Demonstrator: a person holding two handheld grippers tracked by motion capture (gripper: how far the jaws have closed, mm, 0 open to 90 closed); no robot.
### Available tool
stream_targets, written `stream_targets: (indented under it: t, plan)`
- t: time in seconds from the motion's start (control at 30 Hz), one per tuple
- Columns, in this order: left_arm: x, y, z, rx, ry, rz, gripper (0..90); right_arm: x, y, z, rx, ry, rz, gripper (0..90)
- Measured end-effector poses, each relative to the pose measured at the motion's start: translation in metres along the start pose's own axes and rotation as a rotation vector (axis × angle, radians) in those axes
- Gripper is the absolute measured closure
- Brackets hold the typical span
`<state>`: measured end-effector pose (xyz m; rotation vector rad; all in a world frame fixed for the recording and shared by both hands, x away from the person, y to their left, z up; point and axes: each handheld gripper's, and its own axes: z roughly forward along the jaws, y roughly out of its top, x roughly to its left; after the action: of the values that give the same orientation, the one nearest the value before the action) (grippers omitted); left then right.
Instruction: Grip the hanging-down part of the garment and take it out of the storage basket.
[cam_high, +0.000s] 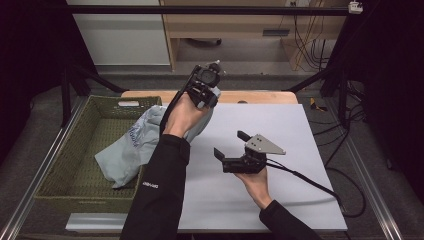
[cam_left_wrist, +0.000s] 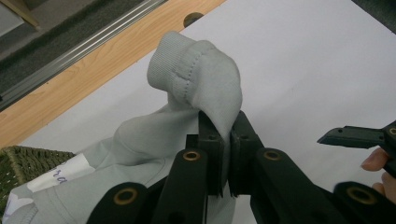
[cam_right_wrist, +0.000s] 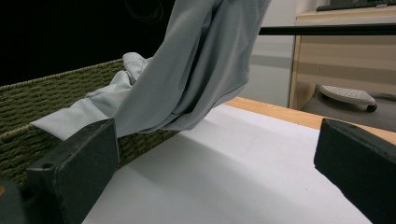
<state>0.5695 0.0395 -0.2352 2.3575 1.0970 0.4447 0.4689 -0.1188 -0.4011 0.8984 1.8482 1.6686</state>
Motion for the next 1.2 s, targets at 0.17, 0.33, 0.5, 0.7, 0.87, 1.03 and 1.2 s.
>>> stream_targets:
  t: [0.17, 0.33, 0.5, 0.7, 0.87, 1.03, 1.2]
  plan:
    - [0.0, 0.001, 0.001, -0.002, -0.002, 0.001, 85.0, 0.003, 0.001, 0.011, 0.007, 0.009, -0.003, 0.5]
    - [0.0, 0.001, 0.001, 0.002, -0.005, 0.004, 85.0, 0.008, 0.0, 0.026, 0.007, 0.012, -0.009, 0.6]
    - [0.002, 0.0, 0.001, 0.002, -0.005, 0.004, 85.0, 0.009, 0.0, 0.037, 0.025, -0.004, -0.028, 0.6]
    - [0.003, -0.001, -0.001, -0.008, -0.007, 0.001, 85.0, 0.011, 0.001, 0.052, 0.02, -0.015, -0.023, 0.8]
    - [0.005, -0.002, -0.003, -0.01, -0.008, 0.003, 85.0, 0.011, 0.002, 0.061, 0.027, -0.012, -0.031, 1.3]
    - [0.005, -0.002, -0.003, -0.013, -0.01, -0.002, 85.0, 0.015, 0.001, 0.075, 0.047, -0.001, -0.014, 2.1]
    - [0.004, -0.003, -0.003, -0.015, -0.011, -0.001, 85.0, 0.021, -0.004, 0.09, 0.046, 0.005, 0.0, 4.4]
